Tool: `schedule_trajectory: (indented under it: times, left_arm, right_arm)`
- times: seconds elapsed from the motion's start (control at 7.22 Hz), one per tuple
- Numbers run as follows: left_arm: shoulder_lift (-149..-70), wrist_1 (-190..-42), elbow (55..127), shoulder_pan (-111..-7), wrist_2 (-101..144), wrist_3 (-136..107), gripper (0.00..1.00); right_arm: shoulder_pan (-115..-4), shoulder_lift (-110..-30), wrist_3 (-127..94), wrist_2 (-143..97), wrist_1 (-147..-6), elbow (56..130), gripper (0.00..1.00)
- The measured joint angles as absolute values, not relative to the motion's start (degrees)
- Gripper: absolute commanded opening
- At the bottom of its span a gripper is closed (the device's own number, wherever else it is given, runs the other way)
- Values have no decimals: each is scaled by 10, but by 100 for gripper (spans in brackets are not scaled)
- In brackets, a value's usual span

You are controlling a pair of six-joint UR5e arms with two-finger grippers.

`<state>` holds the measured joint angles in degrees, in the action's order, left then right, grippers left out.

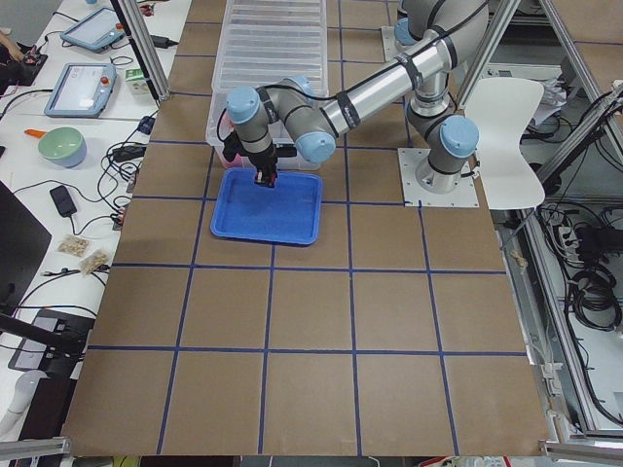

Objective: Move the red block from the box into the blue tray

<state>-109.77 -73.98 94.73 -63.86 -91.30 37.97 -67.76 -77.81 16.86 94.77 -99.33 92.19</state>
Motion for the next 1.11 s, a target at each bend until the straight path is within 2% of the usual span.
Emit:
schedule_trajectory:
  times: [0.42,0.55,0.83,1.11]
  left_arm:
    - [-1145,-641,983,-633,-915,387,6]
    - [-1155,-618,990,-632,-916,388,20]
    - [-1174,-596,994,-631,-917,387,100]
    - [-1183,-590,991,-630,-919,384,100]
  right_arm:
    - [-682,-767,193,943,-1006,927,100]
    - [-687,-767,198,942,-1006,927,100]
    - [-699,-765,204,942,-1007,927,100]
    - [-702,-760,215,942,-1010,927,100]
